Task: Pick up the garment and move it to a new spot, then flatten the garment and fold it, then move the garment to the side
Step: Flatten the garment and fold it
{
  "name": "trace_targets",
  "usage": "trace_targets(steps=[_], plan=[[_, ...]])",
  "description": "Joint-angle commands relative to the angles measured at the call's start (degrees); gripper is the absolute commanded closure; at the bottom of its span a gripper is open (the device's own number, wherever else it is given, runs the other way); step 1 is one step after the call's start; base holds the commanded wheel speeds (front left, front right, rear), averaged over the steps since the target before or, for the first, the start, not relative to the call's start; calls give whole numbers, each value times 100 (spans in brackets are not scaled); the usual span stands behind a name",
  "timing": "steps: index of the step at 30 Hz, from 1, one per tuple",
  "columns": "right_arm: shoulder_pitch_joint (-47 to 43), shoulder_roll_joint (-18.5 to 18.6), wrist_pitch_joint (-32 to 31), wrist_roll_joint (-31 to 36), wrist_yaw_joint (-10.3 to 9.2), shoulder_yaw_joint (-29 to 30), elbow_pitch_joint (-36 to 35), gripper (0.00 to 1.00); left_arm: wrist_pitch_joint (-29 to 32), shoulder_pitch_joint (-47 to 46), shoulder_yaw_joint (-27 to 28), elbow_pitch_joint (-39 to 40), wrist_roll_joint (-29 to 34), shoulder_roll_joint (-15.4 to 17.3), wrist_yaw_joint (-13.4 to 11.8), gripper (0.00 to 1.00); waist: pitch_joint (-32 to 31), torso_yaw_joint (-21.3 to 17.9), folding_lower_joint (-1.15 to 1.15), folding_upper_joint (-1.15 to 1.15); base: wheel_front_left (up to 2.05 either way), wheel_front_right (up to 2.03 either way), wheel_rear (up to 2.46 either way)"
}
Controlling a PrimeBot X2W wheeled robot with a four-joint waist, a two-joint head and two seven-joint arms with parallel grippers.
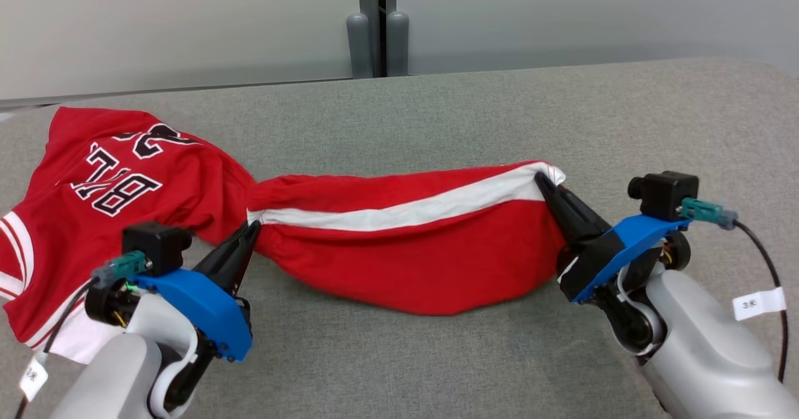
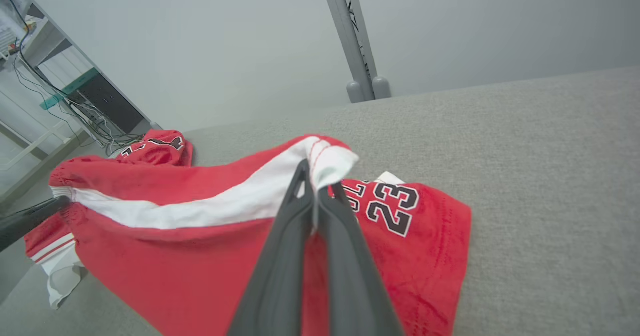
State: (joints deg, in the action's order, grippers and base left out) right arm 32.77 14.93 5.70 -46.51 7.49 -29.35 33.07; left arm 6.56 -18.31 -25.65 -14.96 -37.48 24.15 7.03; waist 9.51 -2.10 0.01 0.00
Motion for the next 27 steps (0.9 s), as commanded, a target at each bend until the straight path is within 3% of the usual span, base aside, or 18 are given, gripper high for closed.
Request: trace_targets(steps=[1, 8, 14, 27], plan=[[-49, 126, 117, -155, 1, -29, -199, 100, 65, -135, 63, 130, -33, 80, -26, 100, -10, -22, -1, 0, 0, 0, 0], [568, 457, 81, -657, 1, -207, -550, 100, 334, -1230, 239, 286, -41, 139, -33, 100, 304, -93, -1, 0, 0, 0, 0], [1908, 598, -199, -964, 1, -433, -256, 100, 490, -2716, 198, -403, -22, 92, 14, 100, 992, -199, -1, 0, 0, 0, 0], [4992, 669, 55, -1217, 0, -525, 1017, 100, 540, -5766, 550, -2327, -642, -451, 40, 100, 1847, -235, -1, 0, 0, 0, 0]])
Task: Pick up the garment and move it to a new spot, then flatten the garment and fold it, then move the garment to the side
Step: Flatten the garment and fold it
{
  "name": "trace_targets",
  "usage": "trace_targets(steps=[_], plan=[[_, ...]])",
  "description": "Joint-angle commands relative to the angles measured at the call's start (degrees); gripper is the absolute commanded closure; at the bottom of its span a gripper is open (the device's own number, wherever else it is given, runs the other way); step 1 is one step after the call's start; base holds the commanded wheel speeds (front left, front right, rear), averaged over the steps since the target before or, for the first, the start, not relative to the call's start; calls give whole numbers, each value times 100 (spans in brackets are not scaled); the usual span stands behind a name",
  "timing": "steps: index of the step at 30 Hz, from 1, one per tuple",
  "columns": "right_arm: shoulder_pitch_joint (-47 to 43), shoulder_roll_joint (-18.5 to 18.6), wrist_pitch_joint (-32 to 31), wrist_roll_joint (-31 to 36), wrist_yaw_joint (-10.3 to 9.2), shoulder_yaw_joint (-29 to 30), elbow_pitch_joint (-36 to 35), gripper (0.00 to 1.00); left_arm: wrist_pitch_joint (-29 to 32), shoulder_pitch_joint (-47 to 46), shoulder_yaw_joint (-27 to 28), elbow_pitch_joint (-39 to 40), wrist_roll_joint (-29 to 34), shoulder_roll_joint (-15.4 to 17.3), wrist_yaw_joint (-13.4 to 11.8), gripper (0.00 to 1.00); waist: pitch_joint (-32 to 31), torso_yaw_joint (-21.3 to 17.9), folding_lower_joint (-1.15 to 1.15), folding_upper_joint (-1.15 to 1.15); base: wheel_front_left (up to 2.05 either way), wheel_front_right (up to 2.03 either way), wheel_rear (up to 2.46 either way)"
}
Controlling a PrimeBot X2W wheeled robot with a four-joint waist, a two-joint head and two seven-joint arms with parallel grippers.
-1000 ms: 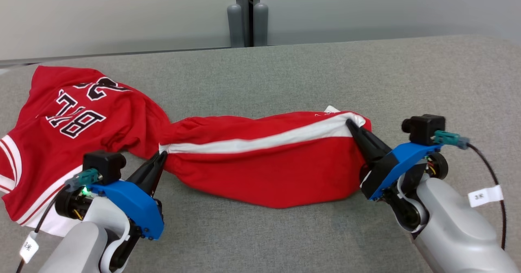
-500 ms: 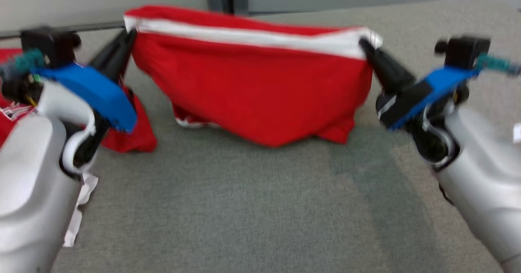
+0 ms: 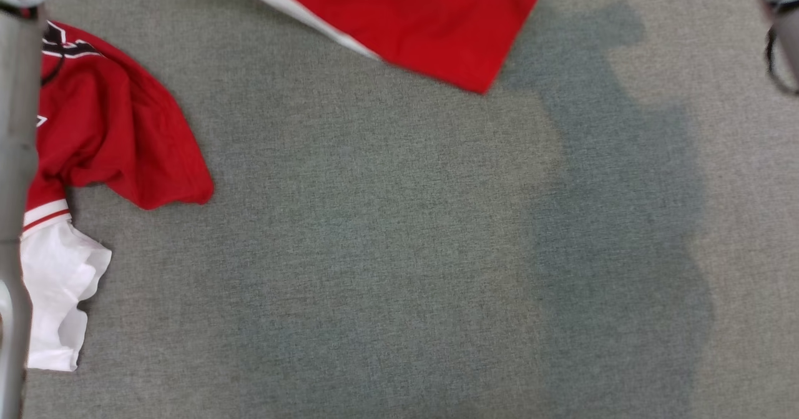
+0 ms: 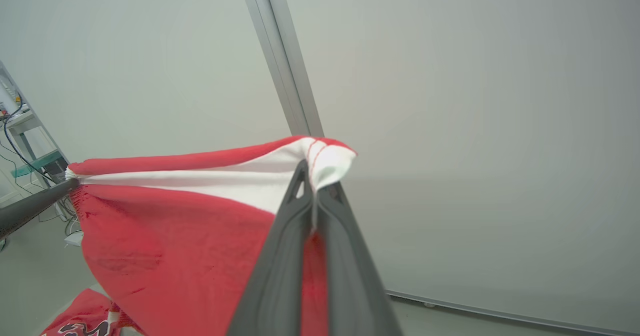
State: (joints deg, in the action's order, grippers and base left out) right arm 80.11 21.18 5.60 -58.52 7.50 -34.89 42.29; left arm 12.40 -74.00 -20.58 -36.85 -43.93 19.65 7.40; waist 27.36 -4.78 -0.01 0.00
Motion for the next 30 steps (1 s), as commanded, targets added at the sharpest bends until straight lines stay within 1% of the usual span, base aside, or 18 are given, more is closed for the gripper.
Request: trace_targets(steps=[1, 3, 4, 6, 8, 10, 13, 17, 23, 26, 30], plan=[[477, 72, 107, 0, -1, 24, 176, 100, -65, -398, 44, -271, 13, -25, 1, 100, 88, 30, 1, 0, 0, 0, 0], [842, 83, 209, -55, -1, 41, 308, 100, -179, -760, 74, -492, 8, -89, 1, 100, 122, 24, 1, 0, 0, 0, 0], [842, 83, 209, -55, -1, 41, 308, 100, -179, -760, 74, -492, 8, -89, 1, 100, 122, 24, 1, 0, 0, 0, 0], [1129, 131, 371, -31, -3, -7, 362, 100, -307, -1024, 88, -690, -30, -172, 3, 100, 135, 13, 1, 0, 0, 0, 0], [1288, 161, 531, -47, -4, -68, 355, 100, -428, -1189, 19, -839, -12, -219, 4, 100, 124, -1, 1, 0, 0, 0, 0], [1357, 172, 671, -149, -4, -89, 287, 100, -507, -1234, -79, -895, -126, -269, 6, 100, 89, -18, 1, 0, 0, 0, 0], [1068, 202, 704, -281, -2, -307, 157, 100, -448, -960, -303, -847, -435, -270, 6, 100, -14, -45, 1, 0, 0, 0, 0], [349, 342, 603, -528, -1, -706, -101, 100, -219, -228, -653, -628, -1073, -197, 7, 100, -268, -79, 1, 0, 0, 0, 0], [-1150, 737, 77, -898, -1, -1414, -583, 100, 561, 1207, -1487, 146, -1830, 357, 8, 100, -790, -107, 1, 0, 0, 0, 0], [-1866, 954, -154, -1193, -1, -1618, -841, 100, 792, 1841, -1860, 705, -2090, 715, 8, 100, -1109, -93, 1, 0, 0, 0, 0], [-2743, 1338, -560, -1576, -1, -1918, -1329, 100, 1397, 2659, -2282, 1465, -2616, 1123, 8, 100, -1498, -20, 1, 0, 0, 0, 0]])
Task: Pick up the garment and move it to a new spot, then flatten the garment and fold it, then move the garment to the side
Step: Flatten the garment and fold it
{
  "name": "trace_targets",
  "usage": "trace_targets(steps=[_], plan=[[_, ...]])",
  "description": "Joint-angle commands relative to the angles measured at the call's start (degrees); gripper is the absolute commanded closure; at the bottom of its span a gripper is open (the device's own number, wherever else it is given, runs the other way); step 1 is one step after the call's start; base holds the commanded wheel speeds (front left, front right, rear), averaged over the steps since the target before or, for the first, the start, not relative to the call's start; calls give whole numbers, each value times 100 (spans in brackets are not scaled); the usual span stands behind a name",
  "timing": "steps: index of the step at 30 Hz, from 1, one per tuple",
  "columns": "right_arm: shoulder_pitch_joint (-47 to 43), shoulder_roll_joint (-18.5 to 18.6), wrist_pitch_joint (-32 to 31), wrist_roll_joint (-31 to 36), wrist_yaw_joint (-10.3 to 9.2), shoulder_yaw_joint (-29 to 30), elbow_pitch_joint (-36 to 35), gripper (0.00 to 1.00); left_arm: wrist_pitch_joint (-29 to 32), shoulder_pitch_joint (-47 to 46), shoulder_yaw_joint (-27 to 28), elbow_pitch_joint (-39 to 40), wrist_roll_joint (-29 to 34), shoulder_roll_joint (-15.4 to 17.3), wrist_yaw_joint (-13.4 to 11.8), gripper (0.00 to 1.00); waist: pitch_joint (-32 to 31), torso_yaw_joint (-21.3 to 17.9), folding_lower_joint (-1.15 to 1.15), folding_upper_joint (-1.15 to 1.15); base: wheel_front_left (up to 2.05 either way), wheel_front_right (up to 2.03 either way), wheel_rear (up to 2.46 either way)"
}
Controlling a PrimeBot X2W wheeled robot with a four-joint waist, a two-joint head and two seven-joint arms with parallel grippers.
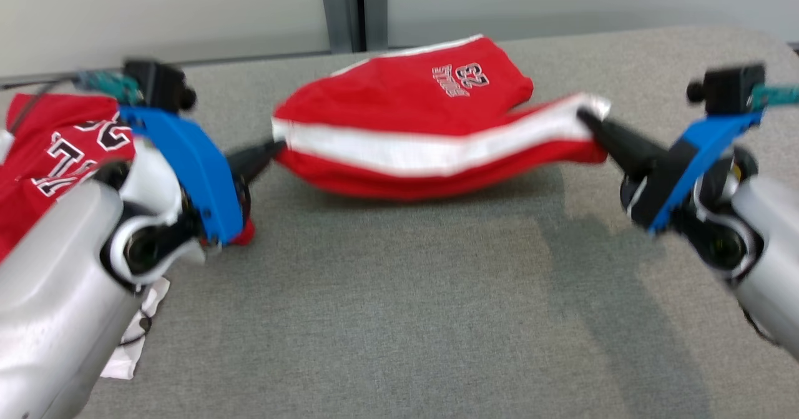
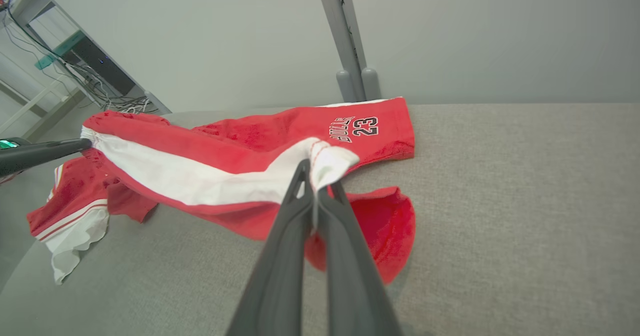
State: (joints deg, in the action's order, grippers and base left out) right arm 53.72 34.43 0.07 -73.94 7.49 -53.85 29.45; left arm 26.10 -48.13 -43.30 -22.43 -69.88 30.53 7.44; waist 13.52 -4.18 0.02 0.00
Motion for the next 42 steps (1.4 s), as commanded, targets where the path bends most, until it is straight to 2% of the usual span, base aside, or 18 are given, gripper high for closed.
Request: trace_targets(steps=[1, 9, 15, 18, 21, 24, 29, 34, 37, 42], plan=[[-292, 128, -105, -143, 1, -67, -204, 100, 164, 250, -80, 214, -148, 164, 4, 100, -197, -69, -2, 0, 0, 0, 0], [-1565, 960, -598, -623, 1, -395, -1224, 100, 671, 1549, -403, 1561, -834, 931, -7, 100, -738, -44, -2, 0, 0, 0, 0], [-2377, 1652, -914, -1010, 1, -462, -2082, 100, 898, 2287, -535, 2492, -1197, 1421, -213, 100, -940, 8, -2, 0, 0, 0, 0], [-2473, 1936, -869, -1095, 1, -314, -2431, 100, 769, 2427, -396, 2786, -1318, 1560, -358, 100, -954, 45, -2, 0, 0, 0, 0], [-2382, 2091, -905, -1029, 1, -187, -2468, 100, 706, 2407, -261, 2846, -1445, 1595, -428, 100, -912, 105, -2, 0, 0, 0, 0], [-2113, 1924, -1021, -966, 1, -63, -2347, 100, 750, 2276, -147, 2699, -1613, 1536, -413, 100, -852, 153, -2, 0, 0, 0, 0], [-1451, 1363, -1400, -934, 1, 5, -1783, 100, 732, 2034, -24, 2157, -1775, 1296, -332, 100, -690, 226, -2, 0, 0, 0, 0], [-766, 888, -1745, -943, 1, 17, -1010, 100, 578, 1631, 97, 1566, -1745, 901, -207, 100, -480, 432, -2, 0, 0, 0, 0], [-367, 643, -1755, -833, 1, 1, -649, 100, 545, 1351, 108, 1261, -1697, 661, -132, 100, -261, 564, -2, 0, 0, 0, 0], [279, 445, -1652, -542, 1, -84, -35, 100, 533, 909, 130, 807, -1622, 357, -32, 100, 192, 786, -2, 0, 0, 0, 0]])
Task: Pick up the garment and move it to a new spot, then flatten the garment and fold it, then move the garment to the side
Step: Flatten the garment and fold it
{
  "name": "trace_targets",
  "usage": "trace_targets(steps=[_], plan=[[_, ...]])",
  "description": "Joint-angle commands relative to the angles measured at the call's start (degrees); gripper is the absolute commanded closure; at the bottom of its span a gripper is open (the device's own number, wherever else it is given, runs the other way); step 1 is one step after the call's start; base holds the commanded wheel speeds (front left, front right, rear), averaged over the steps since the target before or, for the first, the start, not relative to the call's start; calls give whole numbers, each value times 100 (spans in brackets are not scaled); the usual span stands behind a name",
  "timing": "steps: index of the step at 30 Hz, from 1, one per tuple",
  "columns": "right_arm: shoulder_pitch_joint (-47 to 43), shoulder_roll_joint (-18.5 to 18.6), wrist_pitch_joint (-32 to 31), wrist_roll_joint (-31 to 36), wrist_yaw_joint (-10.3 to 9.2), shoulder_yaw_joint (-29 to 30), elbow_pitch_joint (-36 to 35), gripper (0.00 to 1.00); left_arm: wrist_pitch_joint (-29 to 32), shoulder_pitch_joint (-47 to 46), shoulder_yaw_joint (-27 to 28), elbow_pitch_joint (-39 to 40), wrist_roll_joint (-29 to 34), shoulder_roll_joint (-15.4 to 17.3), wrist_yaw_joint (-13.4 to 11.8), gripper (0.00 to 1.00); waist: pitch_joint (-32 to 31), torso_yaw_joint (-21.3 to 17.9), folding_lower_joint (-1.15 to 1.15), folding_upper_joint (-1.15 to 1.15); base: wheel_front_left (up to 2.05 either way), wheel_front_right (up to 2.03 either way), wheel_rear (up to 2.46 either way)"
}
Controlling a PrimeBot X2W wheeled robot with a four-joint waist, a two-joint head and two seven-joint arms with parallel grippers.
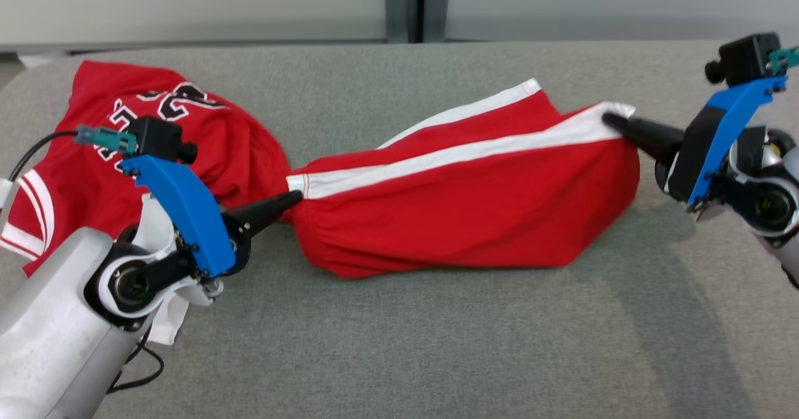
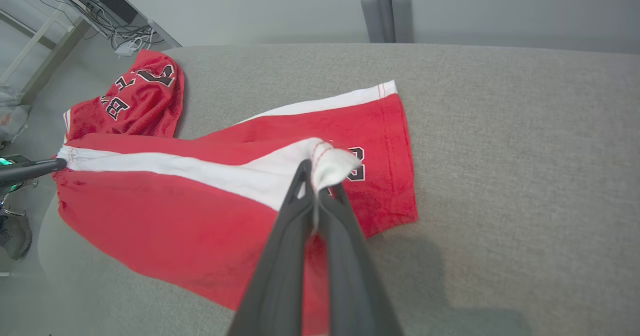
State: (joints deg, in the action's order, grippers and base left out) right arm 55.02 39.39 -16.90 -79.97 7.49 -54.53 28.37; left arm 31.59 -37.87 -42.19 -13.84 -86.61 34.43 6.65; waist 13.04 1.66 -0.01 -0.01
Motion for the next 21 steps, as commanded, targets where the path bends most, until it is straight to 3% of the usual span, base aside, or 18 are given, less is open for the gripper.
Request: trace_targets(steps=[1, 8, 21], plan=[[265, -78, 87, 113, 1, -32, 197, 100, -20, -187, 9, -132, 70, -78, 50, 100, 323, 242, 1, 1, 0, 0, 0], [825, -125, 424, 237, 1, -102, 929, 100, -148, -570, -43, -420, 190, -399, 95, 100, 770, 555, 1, 1, 0, 0, 0], [1448, -423, 846, 353, -4, -325, 2188, 100, -584, -927, -215, -526, 322, -622, 83, 100, 1282, 820, 1, 1, 0, 0, 0]])
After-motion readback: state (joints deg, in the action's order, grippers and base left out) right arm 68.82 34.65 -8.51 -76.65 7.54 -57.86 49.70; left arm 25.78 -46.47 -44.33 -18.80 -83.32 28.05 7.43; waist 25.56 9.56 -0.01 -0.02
